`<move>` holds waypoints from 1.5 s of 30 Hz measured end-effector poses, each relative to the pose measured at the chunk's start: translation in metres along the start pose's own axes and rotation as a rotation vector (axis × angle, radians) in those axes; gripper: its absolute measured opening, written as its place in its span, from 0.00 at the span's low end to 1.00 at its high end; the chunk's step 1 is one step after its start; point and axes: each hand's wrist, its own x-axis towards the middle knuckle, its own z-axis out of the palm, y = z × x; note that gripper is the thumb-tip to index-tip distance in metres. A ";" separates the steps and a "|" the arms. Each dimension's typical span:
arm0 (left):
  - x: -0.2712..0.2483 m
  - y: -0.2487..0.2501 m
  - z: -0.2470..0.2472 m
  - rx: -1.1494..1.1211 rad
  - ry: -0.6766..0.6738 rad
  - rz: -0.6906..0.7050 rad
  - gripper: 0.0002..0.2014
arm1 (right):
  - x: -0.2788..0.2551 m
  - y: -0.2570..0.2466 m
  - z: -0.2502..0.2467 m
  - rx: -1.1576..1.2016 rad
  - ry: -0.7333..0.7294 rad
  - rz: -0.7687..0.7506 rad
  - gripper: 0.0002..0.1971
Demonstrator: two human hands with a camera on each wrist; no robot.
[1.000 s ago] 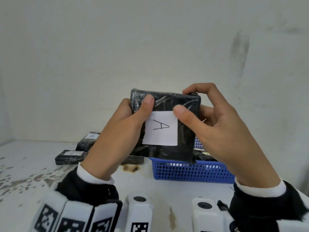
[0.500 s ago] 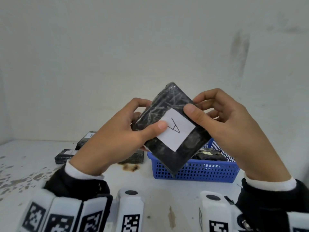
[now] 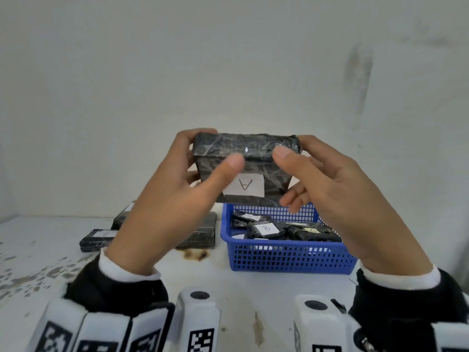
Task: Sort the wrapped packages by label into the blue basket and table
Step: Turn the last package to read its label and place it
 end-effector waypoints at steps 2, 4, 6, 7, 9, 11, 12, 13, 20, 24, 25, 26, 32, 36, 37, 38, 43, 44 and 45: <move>0.000 0.001 0.000 -0.040 -0.004 -0.008 0.22 | 0.000 0.001 0.000 0.019 0.006 0.010 0.07; 0.001 0.001 -0.002 -0.045 -0.001 0.007 0.20 | 0.000 0.002 -0.001 0.024 0.002 -0.002 0.13; 0.003 -0.001 -0.003 -0.030 -0.005 0.002 0.22 | -0.001 0.002 -0.002 0.028 -0.003 -0.023 0.19; 0.003 -0.002 -0.003 -0.027 -0.006 0.000 0.23 | -0.001 0.002 -0.001 0.023 -0.006 -0.034 0.21; 0.003 -0.002 -0.003 -0.033 0.003 -0.002 0.22 | -0.001 0.003 0.000 0.001 -0.007 -0.051 0.23; 0.002 -0.002 -0.001 -0.030 0.000 0.002 0.23 | -0.002 0.002 0.002 -0.009 0.001 -0.062 0.21; 0.001 -0.002 0.000 -0.021 -0.004 0.005 0.23 | -0.002 0.002 0.002 -0.009 0.002 -0.063 0.20; 0.001 -0.004 0.001 -0.017 -0.003 0.010 0.24 | -0.002 0.002 0.003 -0.007 0.001 -0.062 0.20; 0.000 -0.003 0.003 -0.008 -0.007 -0.010 0.18 | -0.002 0.000 0.008 -0.021 0.045 -0.069 0.20; 0.000 -0.002 0.005 -0.020 -0.002 -0.006 0.17 | -0.003 -0.001 0.009 -0.009 0.058 -0.072 0.17; -0.001 -0.002 0.005 -0.024 0.000 0.002 0.17 | -0.003 -0.001 0.009 -0.009 0.059 -0.073 0.16; -0.001 -0.002 0.005 -0.022 0.003 0.005 0.17 | -0.002 0.000 0.009 -0.008 0.058 -0.075 0.15; 0.000 -0.003 0.005 0.000 0.025 -0.145 0.13 | 0.000 0.005 0.009 -0.007 0.062 -0.072 0.12; 0.001 0.000 0.001 -0.020 0.034 -0.173 0.11 | -0.001 0.005 0.006 0.005 0.053 -0.048 0.11; 0.002 0.001 0.000 -0.051 0.045 -0.168 0.09 | 0.000 0.005 0.005 0.026 0.050 -0.039 0.13; 0.001 0.003 -0.001 -0.086 0.053 -0.168 0.09 | 0.000 0.005 0.005 0.049 0.039 -0.034 0.14; 0.001 0.005 -0.003 -0.104 0.004 -0.194 0.36 | -0.001 0.008 0.000 0.157 0.022 -0.073 0.37; 0.001 0.005 -0.002 -0.109 -0.014 -0.193 0.37 | -0.001 0.008 0.000 0.166 0.022 -0.064 0.41; 0.001 0.004 -0.003 -0.111 -0.017 -0.193 0.40 | 0.000 0.008 -0.001 0.168 0.012 -0.052 0.45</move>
